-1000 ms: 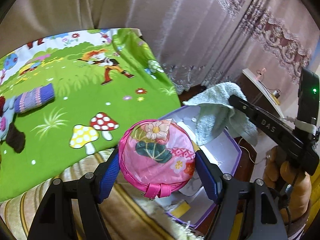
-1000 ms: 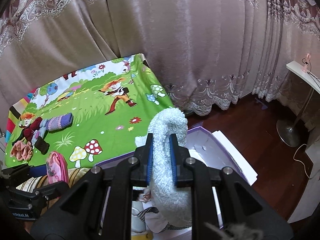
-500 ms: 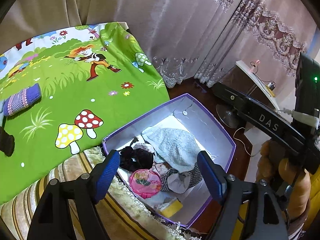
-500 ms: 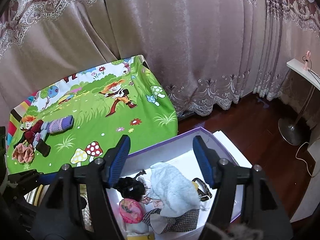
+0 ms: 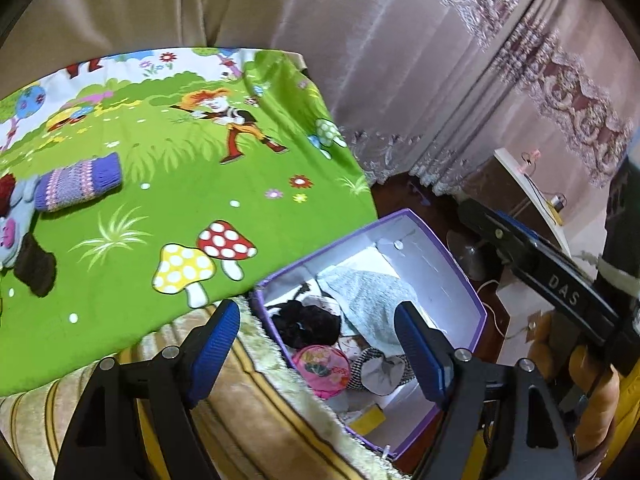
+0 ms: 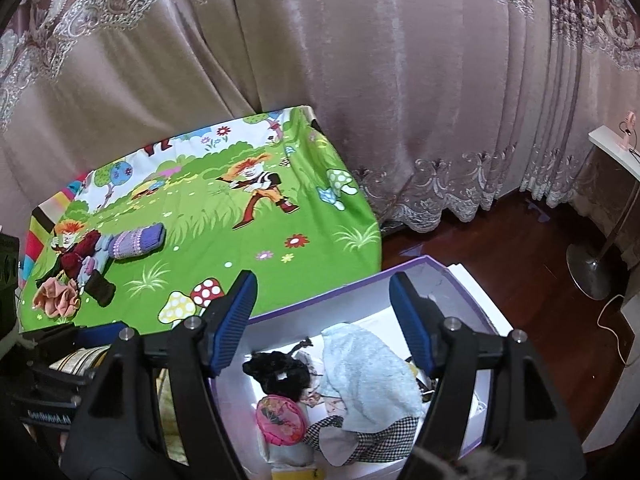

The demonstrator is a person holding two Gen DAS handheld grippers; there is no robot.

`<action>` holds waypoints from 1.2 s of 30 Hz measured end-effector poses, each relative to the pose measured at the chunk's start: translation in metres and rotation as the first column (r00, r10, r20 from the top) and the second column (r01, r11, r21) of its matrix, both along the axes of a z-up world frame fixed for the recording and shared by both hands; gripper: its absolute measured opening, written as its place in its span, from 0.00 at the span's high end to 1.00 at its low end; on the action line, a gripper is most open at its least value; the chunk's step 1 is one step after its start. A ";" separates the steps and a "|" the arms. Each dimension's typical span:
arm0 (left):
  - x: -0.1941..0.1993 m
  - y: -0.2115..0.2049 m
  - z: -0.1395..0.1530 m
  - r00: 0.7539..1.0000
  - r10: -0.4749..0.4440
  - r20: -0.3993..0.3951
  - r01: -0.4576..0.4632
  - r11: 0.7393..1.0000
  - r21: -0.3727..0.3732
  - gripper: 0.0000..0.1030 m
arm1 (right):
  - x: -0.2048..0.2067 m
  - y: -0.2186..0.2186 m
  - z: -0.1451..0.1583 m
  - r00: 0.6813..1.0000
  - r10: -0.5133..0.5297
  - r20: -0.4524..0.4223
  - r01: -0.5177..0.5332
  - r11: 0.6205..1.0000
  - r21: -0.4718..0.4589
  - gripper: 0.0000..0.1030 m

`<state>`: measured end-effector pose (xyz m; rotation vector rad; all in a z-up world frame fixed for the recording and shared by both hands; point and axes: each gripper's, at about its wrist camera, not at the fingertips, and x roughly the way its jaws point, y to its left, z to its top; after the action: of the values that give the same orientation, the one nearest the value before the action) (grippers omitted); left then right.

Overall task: Organize soft objects
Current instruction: 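Move both open tools back over the pile on the blanket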

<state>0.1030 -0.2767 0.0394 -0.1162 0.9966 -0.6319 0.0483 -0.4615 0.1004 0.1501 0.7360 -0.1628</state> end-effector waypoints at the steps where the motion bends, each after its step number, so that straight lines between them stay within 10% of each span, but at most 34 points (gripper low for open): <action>1: 0.002 0.004 0.001 1.000 0.009 0.001 -0.009 1.000 -0.004 0.22 | 0.001 0.003 0.000 1.000 0.007 -0.001 -0.007 1.000 -0.001 0.30; 20: 0.042 0.125 -0.008 0.972 0.237 -0.001 -0.237 0.971 0.024 0.22 | 0.035 0.090 -0.002 0.977 0.211 -0.032 -0.211 0.977 0.014 0.30; 36: 0.067 0.276 0.003 0.873 0.488 0.013 -0.488 0.873 0.005 0.22 | 0.092 0.216 -0.019 0.883 0.458 -0.097 -0.458 0.889 0.023 0.29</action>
<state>0.1701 -0.0006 0.0423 -0.3465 0.9108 -0.1607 0.1399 -0.2457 0.0811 -0.0369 0.8527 0.2857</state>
